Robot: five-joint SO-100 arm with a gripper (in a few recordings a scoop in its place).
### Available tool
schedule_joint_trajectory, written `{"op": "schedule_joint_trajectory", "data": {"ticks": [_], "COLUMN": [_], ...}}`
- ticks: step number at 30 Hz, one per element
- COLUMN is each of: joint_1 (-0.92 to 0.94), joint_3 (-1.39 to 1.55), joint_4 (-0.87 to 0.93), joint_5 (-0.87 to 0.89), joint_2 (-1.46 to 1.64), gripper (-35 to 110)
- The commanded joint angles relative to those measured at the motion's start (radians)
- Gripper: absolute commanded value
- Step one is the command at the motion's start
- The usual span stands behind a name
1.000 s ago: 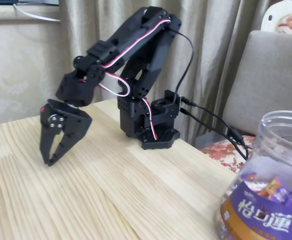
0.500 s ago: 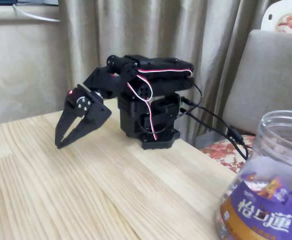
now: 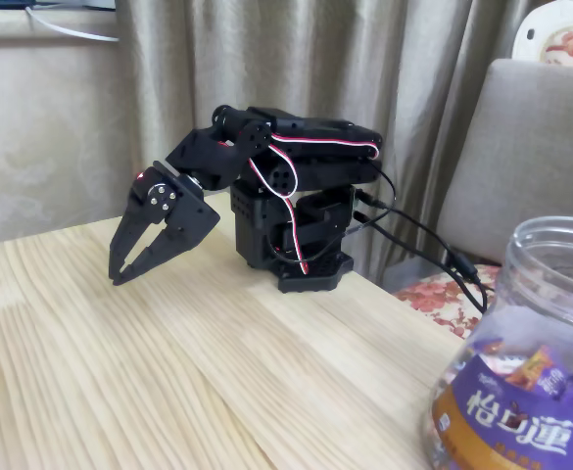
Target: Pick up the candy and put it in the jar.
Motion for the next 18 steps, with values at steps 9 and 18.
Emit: {"op": "schedule_joint_trajectory", "data": {"ticks": [9, 18], "joint_1": [-0.118, -0.112], "joint_3": [-0.040, -0.041], "joint_4": [0.121, 0.126], "joint_5": [0.049, -0.023], "joint_2": [0.008, 0.008], "gripper": [0, 0]}}
